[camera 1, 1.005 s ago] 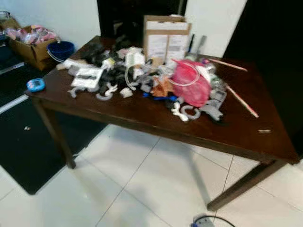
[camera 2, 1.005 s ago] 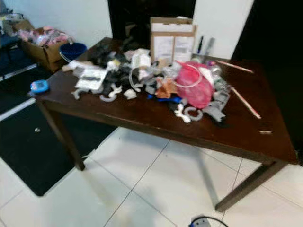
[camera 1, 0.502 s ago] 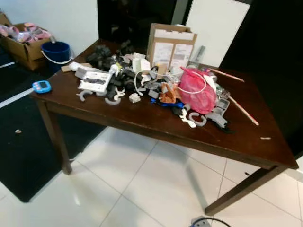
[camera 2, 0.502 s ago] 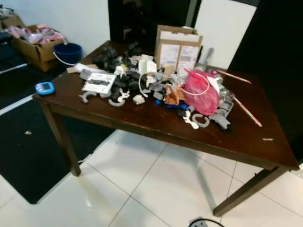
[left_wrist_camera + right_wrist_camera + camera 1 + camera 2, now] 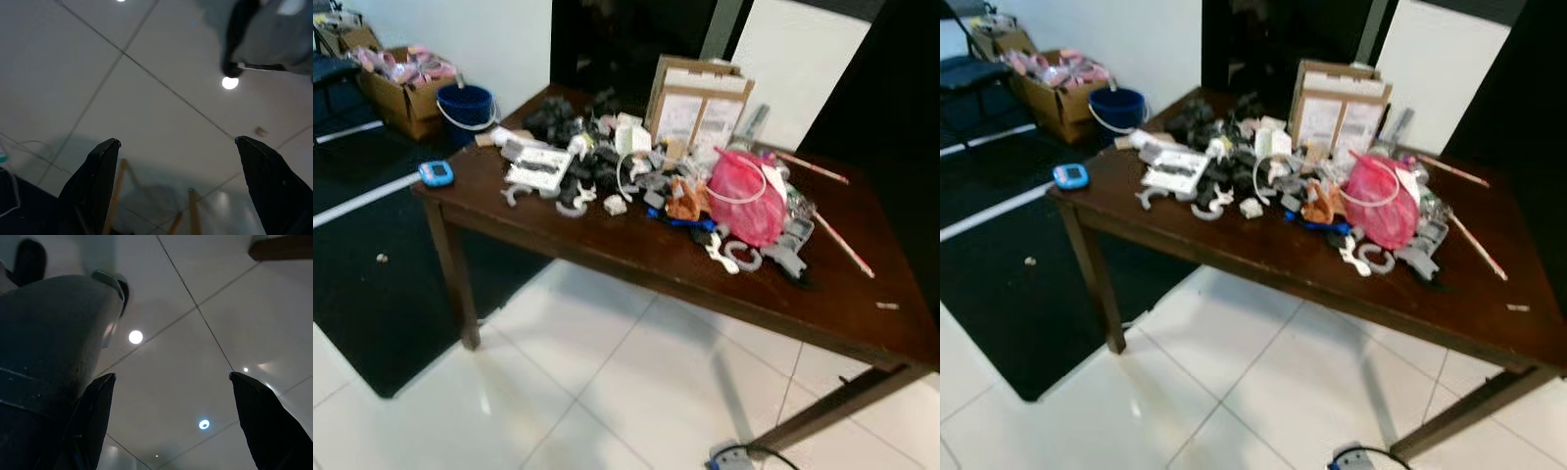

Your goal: Picking trash to rubbish bin

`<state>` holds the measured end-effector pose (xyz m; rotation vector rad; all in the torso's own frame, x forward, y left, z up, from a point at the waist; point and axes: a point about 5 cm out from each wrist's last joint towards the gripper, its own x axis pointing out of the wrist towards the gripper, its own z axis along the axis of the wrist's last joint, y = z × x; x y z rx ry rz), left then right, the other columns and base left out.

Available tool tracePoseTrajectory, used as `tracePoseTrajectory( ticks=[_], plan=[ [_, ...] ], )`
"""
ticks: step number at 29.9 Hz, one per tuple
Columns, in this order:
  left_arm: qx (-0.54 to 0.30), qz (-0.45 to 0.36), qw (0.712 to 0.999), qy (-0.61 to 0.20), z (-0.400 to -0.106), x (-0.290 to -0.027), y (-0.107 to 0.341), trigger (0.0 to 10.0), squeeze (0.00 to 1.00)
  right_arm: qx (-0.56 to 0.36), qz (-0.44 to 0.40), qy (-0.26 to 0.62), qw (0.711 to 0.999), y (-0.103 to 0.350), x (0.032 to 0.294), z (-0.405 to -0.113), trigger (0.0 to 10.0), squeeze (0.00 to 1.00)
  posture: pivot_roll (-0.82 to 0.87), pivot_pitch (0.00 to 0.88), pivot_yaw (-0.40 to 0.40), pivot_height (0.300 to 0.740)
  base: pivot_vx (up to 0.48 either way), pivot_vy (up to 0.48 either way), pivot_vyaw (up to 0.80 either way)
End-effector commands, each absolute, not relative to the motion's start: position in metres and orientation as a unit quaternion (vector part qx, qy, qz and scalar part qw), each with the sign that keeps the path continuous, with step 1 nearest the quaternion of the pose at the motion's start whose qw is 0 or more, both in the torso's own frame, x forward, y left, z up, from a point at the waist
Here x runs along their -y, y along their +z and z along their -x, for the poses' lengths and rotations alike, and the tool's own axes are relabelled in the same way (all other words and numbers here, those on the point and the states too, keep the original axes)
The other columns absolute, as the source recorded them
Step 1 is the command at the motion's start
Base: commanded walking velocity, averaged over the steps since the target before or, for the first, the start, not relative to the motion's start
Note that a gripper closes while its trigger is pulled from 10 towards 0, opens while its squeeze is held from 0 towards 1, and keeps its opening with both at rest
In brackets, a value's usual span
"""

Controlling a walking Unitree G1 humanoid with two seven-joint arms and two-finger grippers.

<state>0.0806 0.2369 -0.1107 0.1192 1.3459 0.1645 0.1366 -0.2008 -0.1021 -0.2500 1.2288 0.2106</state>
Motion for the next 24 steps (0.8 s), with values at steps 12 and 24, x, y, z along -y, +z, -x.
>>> tracePoseTrajectory(
  ticks=[12,24],
  plan=[
    [-0.625,-0.052,0.775,0.079,-0.0742,-0.2337,-0.1127,10.0,0.0,-0.589,0.11,0.099,0.794,-0.1062,0.202,-0.1231,10.0,0.0,0.13,0.071,-0.071,0.74,0.0,-0.039,0.0],
    [-0.62,-0.056,0.778,0.084,-0.0761,-0.2352,-0.112,10.0,0.0,-0.589,0.112,0.1,0.794,-0.1067,0.201,-0.1219,10.0,0.0,0.13,0.073,-0.072,0.74,0.0,0.0,0.0]
  ],
)
